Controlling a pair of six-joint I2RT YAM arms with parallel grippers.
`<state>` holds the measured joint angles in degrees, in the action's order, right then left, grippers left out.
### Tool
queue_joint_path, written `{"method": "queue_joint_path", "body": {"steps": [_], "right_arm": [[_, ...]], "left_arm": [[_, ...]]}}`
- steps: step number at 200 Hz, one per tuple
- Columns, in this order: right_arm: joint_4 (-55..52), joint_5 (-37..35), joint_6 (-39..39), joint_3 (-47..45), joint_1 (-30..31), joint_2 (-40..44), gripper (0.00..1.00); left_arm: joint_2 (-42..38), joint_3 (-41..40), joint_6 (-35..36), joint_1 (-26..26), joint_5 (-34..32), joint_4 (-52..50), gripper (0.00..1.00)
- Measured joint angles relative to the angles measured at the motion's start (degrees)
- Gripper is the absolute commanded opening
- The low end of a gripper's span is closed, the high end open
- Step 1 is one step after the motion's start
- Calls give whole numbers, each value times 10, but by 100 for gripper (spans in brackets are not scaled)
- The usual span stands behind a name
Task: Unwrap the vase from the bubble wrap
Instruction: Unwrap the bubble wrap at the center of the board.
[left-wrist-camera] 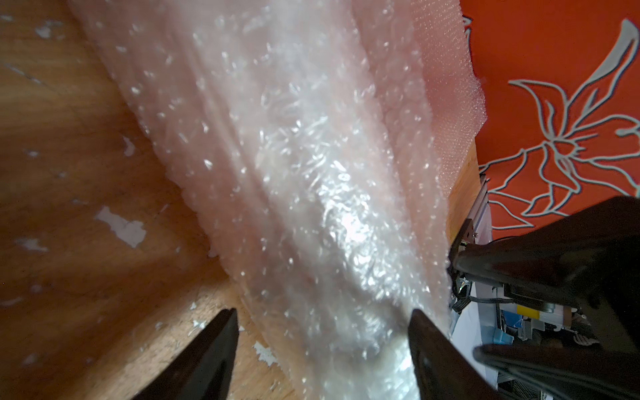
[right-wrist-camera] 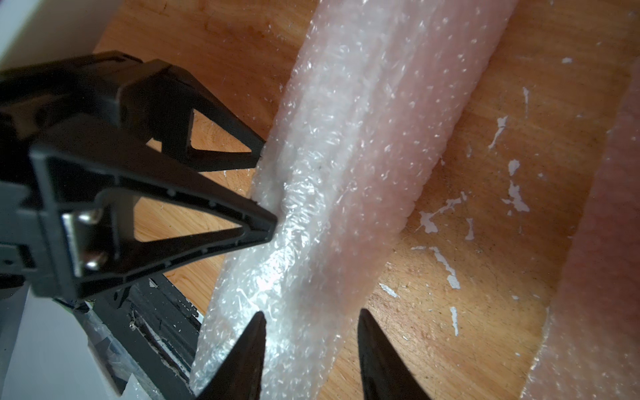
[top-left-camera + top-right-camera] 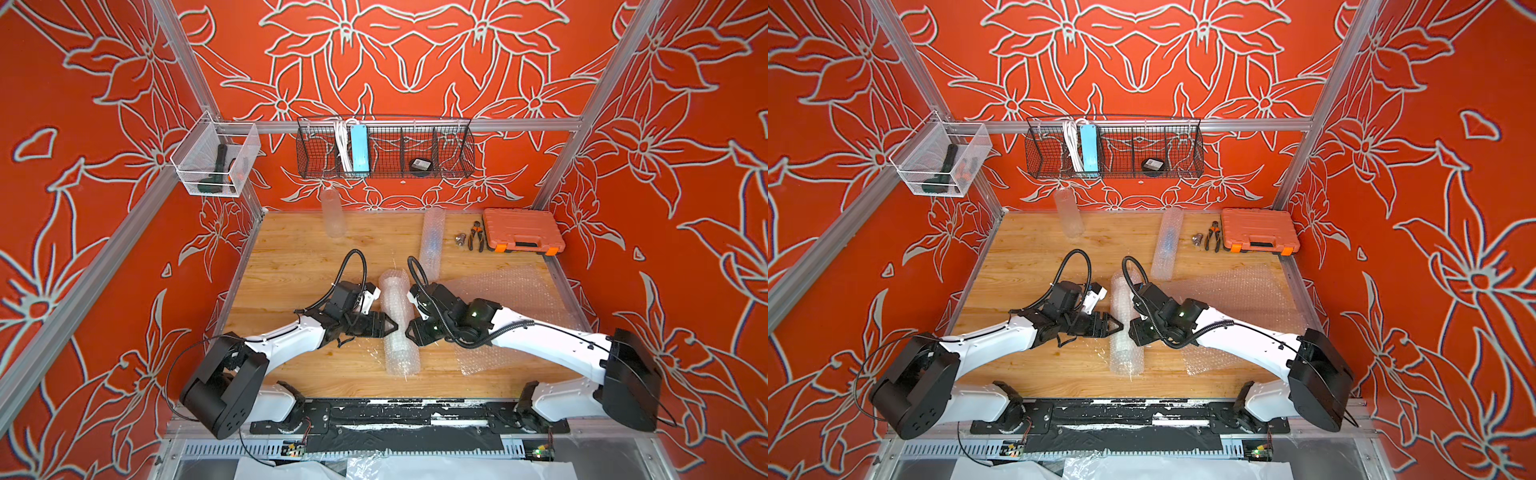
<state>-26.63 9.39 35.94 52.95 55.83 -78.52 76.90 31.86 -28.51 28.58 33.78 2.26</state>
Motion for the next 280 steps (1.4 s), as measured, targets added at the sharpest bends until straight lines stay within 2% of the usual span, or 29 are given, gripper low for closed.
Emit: {"method": "queue_joint_path", "body": {"steps": [96, 143, 206, 280], "right_arm": [[5, -4, 9, 7, 1, -28, 41], [18, -4, 20, 8, 1, -37, 33], [22, -16, 24, 8, 1, -37, 36], [22, -24, 26, 8, 1, -39, 21]], "left_arm": [[0, 0, 0, 0, 1, 1, 74], [0, 0, 1, 0, 1, 1, 74], [0, 0, 2, 2, 0, 1, 74], [0, 3, 3, 3, 0, -3, 75]]}}
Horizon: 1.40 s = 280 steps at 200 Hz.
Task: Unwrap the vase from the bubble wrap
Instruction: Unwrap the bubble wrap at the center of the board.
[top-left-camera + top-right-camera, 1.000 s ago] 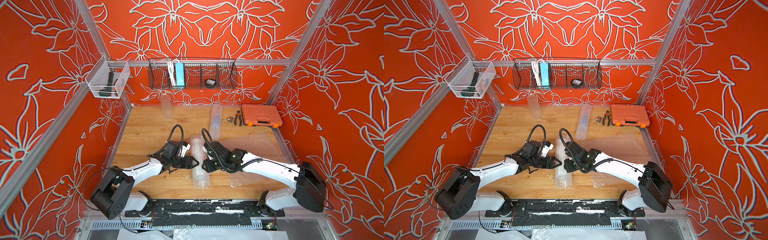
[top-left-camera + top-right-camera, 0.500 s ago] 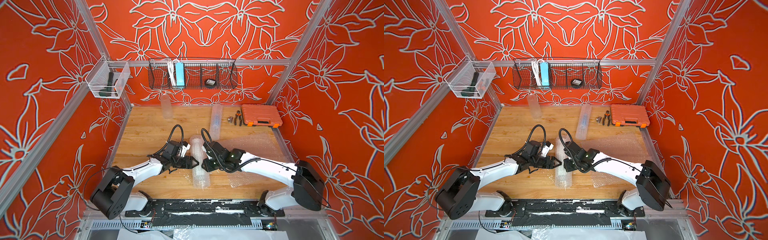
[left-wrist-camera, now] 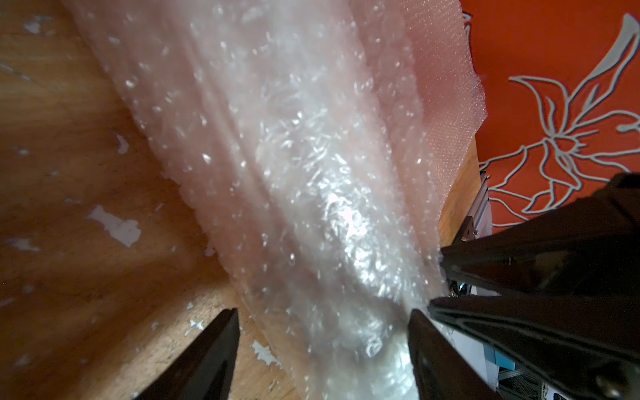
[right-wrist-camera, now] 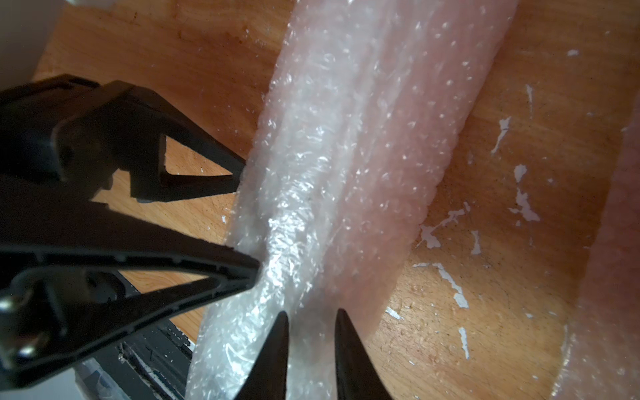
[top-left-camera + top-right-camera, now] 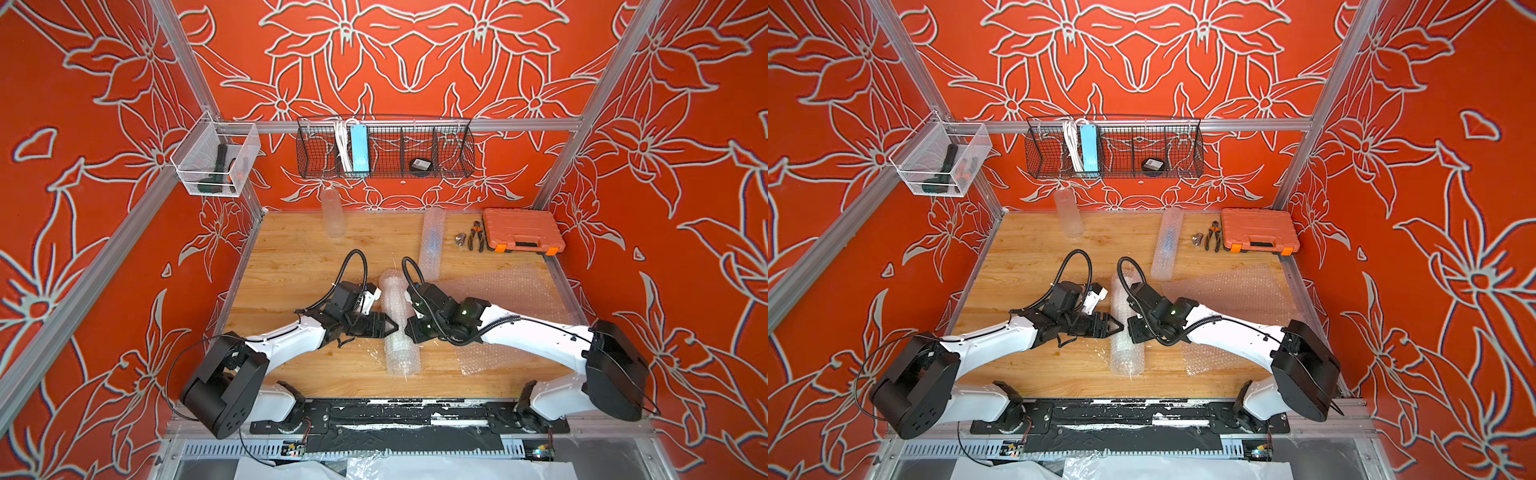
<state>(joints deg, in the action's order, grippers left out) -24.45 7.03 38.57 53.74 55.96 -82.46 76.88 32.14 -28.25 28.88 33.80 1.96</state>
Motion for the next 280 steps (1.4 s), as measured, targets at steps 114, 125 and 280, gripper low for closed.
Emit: {"method": "queue_joint_path", "body": {"steps": [114, 125, 280], "right_arm": [[0, -1, 0, 1, 0, 0, 15], [0, 0, 0, 1, 0, 0, 14], [-23, -25, -7, -5, 0, 34, 0]], "left_arm": [[15, 13, -1, 7, 5, 8, 81], [21, 13, -1, 8, -1, 7, 79], [30, 21, 4, 12, -29, 8, 71]]}}
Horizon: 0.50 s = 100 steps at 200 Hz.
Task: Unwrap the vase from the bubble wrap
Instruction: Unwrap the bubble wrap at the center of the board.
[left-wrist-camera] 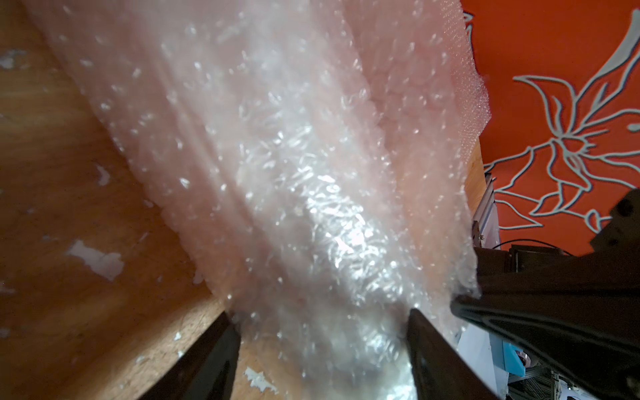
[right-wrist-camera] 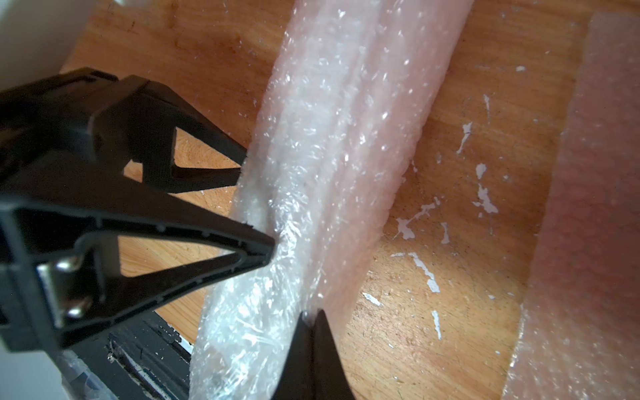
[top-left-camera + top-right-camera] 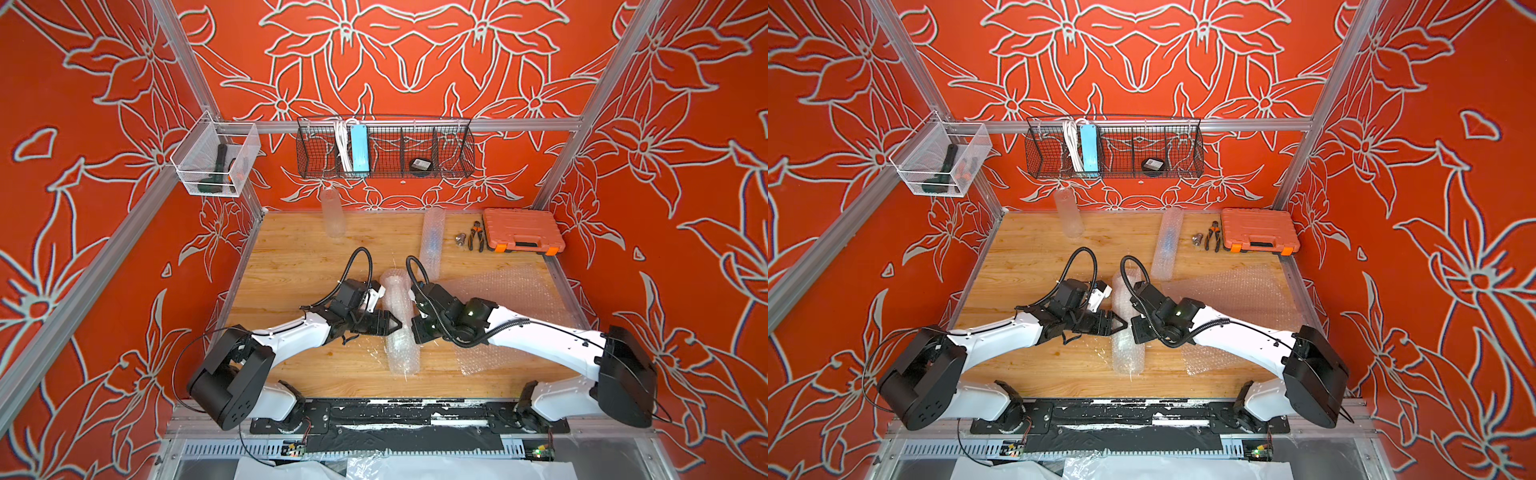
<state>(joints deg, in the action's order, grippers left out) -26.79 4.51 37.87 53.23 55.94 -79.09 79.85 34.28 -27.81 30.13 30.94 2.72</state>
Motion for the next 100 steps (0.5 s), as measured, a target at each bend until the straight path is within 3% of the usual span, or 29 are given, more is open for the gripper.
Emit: {"method": "queue_joint_path", "body": {"steps": [100], "right_arm": [[19, 0, -4, -21, 0, 15, 0]], "left_arm": [[-5, 0, 9, 3, -12, -1, 71]]}}
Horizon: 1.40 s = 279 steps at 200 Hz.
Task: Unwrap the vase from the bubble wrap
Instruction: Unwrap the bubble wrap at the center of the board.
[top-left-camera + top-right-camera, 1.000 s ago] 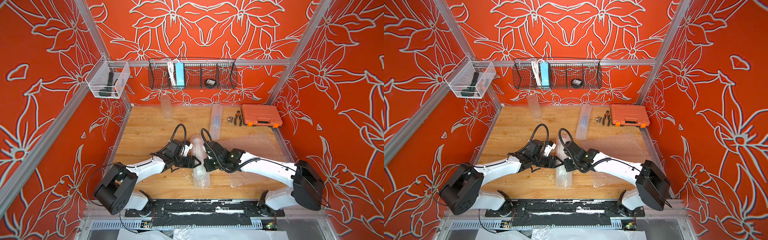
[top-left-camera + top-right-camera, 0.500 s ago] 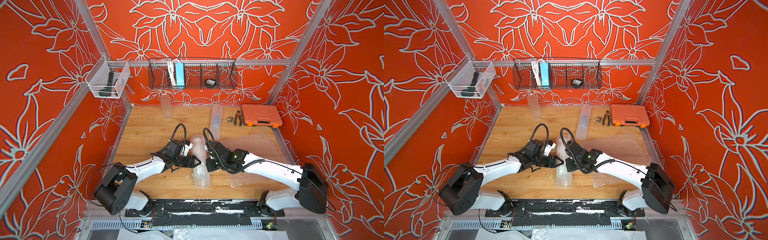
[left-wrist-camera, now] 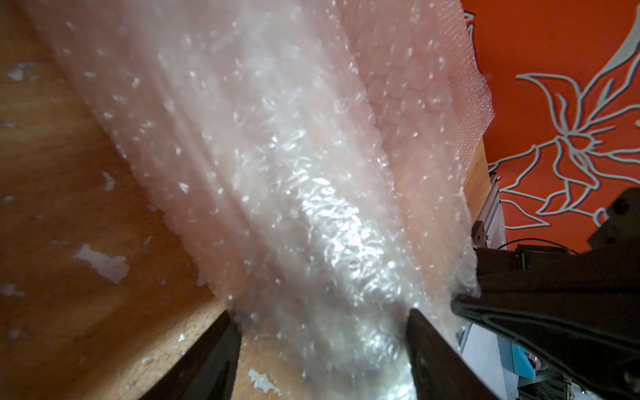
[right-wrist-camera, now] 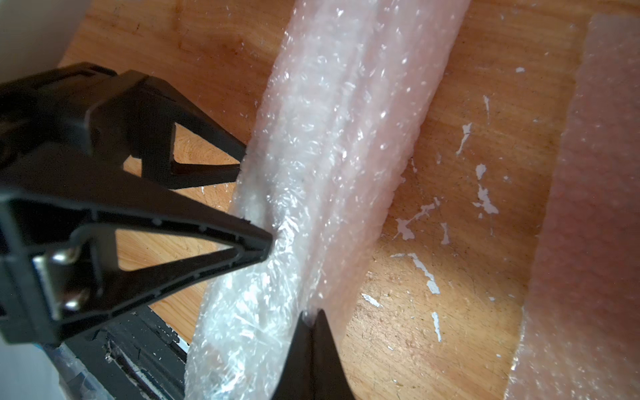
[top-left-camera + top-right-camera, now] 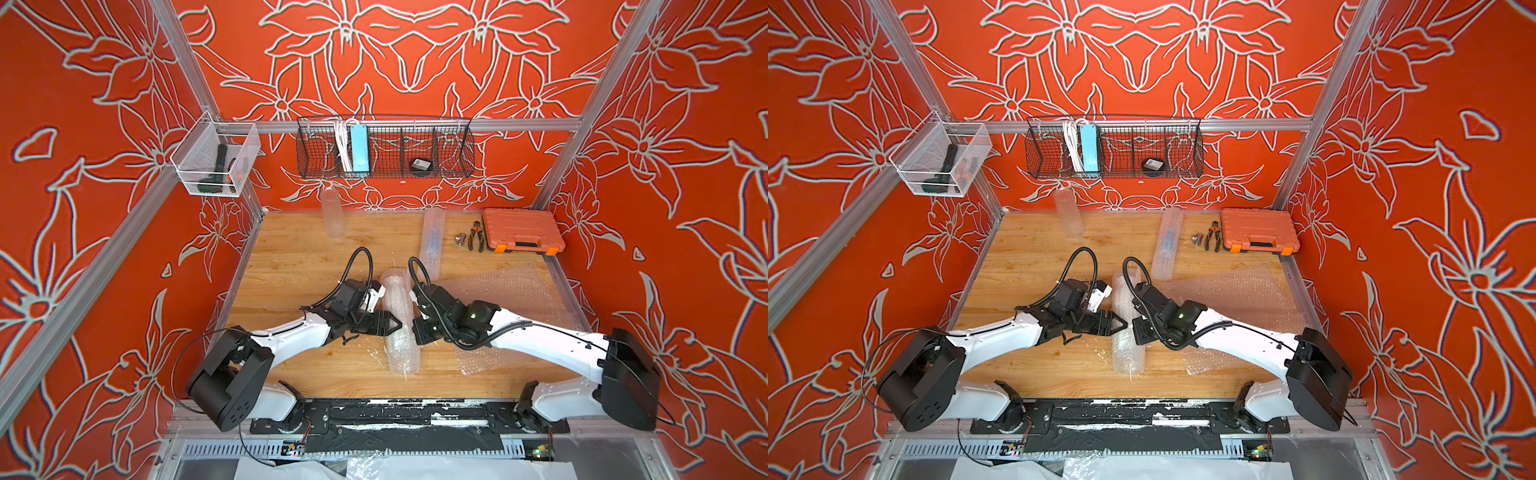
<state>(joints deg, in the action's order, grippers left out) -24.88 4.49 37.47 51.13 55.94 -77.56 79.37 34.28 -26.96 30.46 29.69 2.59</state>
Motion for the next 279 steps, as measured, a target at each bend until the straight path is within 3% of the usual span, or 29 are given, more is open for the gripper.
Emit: {"method": "queue_joint_path", "body": {"steps": [162, 174, 187, 279], "right_arm": [[38, 5, -2, -53, -8, 50, 0], [38, 5, -2, -53, -8, 51, 6], [37, 1, -2, -53, -8, 56, 19], [32, 0, -8, -49, -56, 79, 49]], "left_arm": [[-10, 0, 4, 3, -22, -9, 71], [-11, 0, 4, 3, -22, -10, 71], [-12, 0, 4, 2, -22, -12, 71], [-16, 0, 6, 2, -24, -17, 71]]}}
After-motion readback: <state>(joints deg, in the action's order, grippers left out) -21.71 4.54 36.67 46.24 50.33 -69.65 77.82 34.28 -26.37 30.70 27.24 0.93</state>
